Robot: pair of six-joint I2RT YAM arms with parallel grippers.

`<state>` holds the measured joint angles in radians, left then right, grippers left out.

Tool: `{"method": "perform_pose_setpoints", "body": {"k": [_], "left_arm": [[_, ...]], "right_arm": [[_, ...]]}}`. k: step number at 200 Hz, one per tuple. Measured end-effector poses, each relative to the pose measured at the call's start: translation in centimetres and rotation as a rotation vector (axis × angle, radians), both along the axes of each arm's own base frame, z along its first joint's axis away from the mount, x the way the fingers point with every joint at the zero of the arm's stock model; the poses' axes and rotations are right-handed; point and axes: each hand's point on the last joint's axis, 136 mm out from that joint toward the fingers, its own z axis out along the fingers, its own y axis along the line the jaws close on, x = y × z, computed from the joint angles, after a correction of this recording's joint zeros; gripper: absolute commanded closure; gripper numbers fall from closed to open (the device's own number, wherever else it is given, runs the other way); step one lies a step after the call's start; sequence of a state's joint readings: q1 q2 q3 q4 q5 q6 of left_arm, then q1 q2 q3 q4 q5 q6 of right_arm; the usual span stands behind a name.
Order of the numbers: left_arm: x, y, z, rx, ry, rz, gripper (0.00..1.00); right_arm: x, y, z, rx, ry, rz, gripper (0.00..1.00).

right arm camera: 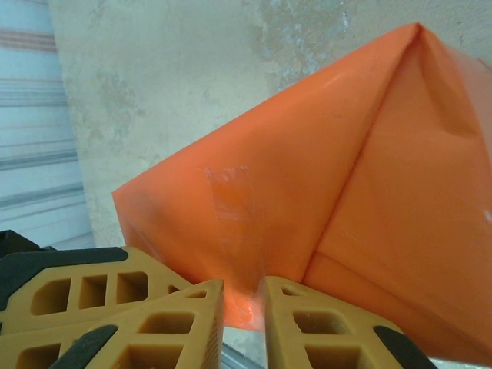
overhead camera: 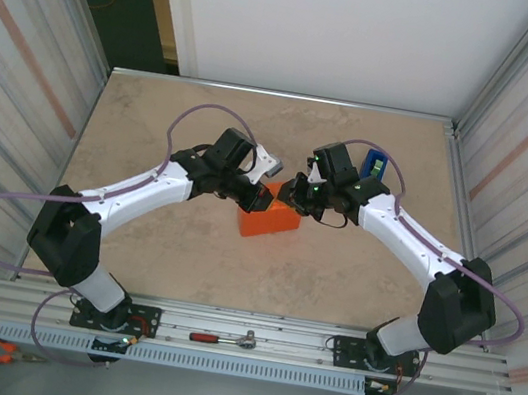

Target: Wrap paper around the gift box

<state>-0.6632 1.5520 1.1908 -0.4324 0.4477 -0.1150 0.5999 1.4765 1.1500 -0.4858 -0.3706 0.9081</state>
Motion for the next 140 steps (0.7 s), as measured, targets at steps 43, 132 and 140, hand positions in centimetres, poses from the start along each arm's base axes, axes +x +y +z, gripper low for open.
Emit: {"method": "perform_pose_setpoints", "body": {"k": [43,132,140], "left_arm": [[0.1,0.0,0.0,0.001,-0.003,0.002,1.0],[0.5,0.1,0.0,0.007,-0.019,0.016,1.0],[0.5,0.1,0.0,0.006,-0.019,0.017,1.0]], "right_arm": [[-0.3,-0.4,-0.1,-0.016,0.008,-0.007,0.8],[-1.5,-3.1,1.0,0.003,-0.002,-0.043,0.83],[-1.4,-3.2,1.3,0.018,-0.008,-0.043,0.86]]}}
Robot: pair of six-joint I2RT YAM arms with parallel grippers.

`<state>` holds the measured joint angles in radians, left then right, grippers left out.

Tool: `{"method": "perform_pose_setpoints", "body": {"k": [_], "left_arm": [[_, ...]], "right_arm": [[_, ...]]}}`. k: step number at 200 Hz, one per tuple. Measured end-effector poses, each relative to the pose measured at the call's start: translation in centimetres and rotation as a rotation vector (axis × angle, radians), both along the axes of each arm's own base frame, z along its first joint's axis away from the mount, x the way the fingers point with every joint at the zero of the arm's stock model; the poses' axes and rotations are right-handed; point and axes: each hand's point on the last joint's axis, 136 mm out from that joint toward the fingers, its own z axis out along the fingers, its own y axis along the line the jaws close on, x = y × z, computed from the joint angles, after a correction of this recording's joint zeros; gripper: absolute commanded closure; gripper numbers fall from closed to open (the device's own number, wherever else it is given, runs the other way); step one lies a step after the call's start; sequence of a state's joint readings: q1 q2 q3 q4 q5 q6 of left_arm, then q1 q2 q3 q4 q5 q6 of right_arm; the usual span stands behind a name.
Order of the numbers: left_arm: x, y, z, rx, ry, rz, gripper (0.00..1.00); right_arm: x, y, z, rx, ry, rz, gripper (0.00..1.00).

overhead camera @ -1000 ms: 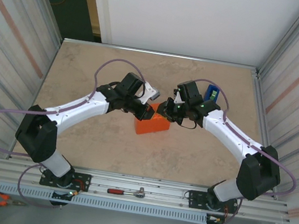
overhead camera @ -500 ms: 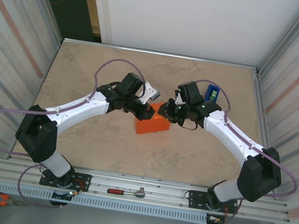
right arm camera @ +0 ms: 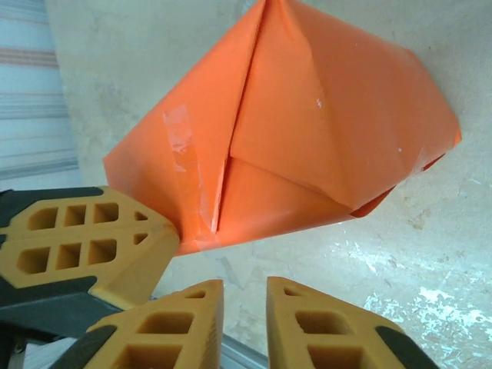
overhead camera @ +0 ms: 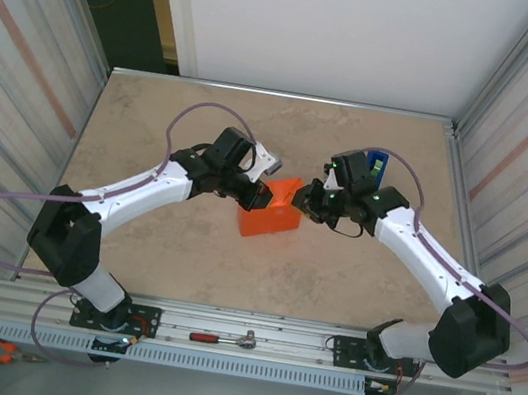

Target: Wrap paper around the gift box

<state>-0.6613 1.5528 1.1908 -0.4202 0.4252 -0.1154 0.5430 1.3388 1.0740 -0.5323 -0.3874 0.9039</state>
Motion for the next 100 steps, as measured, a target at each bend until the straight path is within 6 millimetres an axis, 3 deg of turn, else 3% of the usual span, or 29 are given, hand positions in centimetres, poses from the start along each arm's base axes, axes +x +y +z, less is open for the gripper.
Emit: {"method": "perform_pose_setpoints", "body": {"k": [41,100], "left_arm": [[0.0,0.0,0.0,0.0,-0.001,0.0,1.0],[0.0,0.0,0.0,0.0,-0.001,0.0,1.0]], "right_arm": [[0.9,1.2,1.4,0.065,-0.05,0.044,1.0],[3.5,3.5,1.3,0.112,-0.057,0.076,1.0]]}}
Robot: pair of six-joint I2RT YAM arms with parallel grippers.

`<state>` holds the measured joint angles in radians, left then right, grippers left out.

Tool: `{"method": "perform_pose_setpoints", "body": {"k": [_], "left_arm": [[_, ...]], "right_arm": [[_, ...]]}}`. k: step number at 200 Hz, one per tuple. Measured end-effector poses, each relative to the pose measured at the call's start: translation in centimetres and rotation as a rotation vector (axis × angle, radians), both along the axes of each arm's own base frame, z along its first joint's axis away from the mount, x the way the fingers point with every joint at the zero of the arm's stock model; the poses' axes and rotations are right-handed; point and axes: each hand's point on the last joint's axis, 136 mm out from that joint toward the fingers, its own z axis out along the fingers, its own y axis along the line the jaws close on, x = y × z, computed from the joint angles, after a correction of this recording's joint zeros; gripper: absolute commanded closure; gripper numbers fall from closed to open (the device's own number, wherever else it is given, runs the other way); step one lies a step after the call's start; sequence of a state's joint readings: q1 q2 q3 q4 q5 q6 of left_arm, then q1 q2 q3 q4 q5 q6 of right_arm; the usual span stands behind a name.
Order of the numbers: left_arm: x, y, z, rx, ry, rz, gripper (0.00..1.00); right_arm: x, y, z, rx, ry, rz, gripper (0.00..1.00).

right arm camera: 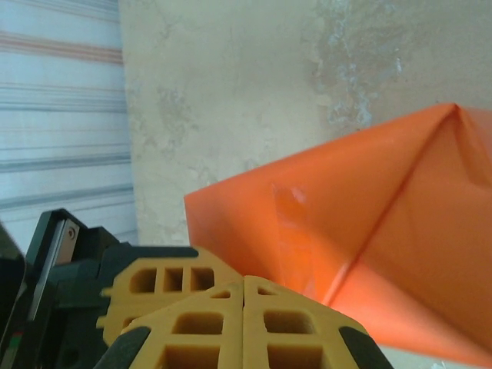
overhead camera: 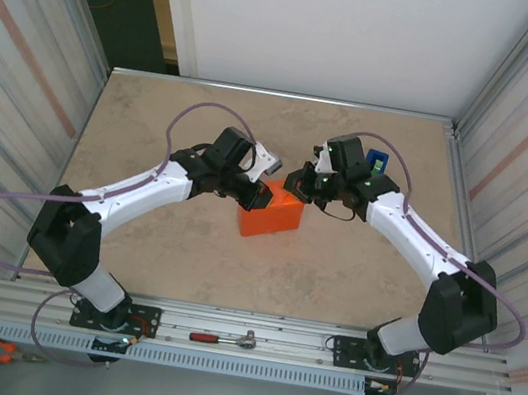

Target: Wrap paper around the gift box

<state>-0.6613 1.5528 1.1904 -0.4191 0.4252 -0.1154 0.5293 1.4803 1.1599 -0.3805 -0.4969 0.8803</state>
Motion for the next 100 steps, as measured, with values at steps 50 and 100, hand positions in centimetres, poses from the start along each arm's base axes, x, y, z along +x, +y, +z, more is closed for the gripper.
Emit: {"method": "perform_pose_setpoints", "body": {"k": [50,100], "left_arm": [[0.0,0.0,0.0,0.0,0.0,0.0,1.0],[0.0,0.0,0.0,-0.001,0.0,0.0,1.0]], "right_arm": [[0.4,0.8,-1.9,-0.001,0.044,0.019,1.0],[0.0,0.7,-2.2,-0.006,0.058,0.033,1.0]]}}
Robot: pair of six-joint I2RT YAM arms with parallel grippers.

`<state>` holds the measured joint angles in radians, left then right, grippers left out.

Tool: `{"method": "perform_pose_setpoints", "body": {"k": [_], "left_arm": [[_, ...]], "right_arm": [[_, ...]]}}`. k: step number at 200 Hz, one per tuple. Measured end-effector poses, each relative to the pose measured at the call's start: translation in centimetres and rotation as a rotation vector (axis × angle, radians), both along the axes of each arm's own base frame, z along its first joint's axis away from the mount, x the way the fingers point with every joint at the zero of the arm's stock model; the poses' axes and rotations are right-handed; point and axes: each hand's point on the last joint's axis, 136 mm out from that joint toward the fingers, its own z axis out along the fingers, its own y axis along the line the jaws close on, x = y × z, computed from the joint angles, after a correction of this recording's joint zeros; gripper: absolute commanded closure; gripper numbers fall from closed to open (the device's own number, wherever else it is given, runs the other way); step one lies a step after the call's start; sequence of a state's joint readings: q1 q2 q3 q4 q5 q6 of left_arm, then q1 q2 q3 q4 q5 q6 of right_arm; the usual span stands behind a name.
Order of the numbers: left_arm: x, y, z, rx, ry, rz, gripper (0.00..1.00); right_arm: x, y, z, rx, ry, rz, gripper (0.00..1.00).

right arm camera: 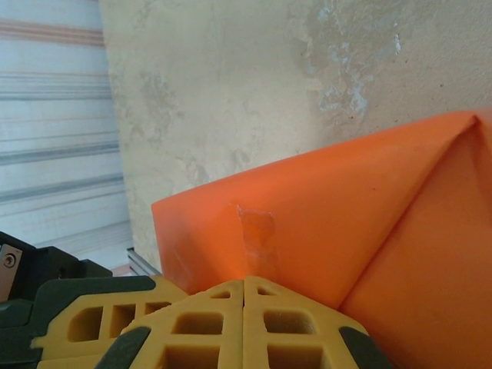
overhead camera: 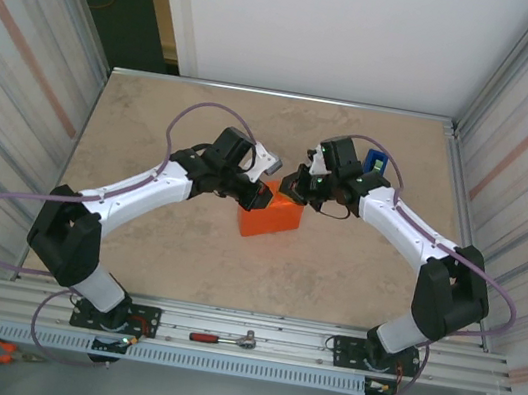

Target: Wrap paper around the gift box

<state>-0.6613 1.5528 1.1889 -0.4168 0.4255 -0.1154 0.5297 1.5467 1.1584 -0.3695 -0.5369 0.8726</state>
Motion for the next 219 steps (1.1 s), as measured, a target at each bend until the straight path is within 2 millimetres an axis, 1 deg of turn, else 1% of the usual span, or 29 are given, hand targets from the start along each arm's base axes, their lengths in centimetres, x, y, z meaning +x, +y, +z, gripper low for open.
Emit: {"method": "perform_pose_setpoints", "body": {"k": [34,86,152,219], "left_arm": [[0.0,0.0,0.0,0.0,0.0,0.0,1.0],[-0.1,0.0,0.0,0.0,0.002,-0.002,1.0],[-0.1,0.0,0.0,-0.001,0.004,-0.003,1.0],[-0.2,-0.1,0.0,-0.005,0.009,-0.008,1.0]], "right_arm": [[-0.7,-0.1,-0.6,-0.011,0.014,0.024,1.0],[-1.2,0.0,-0.6,-0.009,0.003,0.038,1.0],[-3.3,0.1,-0.9,-0.005,-0.003,0.068,1.0],[-4.0,-0.3,-1.0,0.014,-0.03,0.064,1.0]]}}
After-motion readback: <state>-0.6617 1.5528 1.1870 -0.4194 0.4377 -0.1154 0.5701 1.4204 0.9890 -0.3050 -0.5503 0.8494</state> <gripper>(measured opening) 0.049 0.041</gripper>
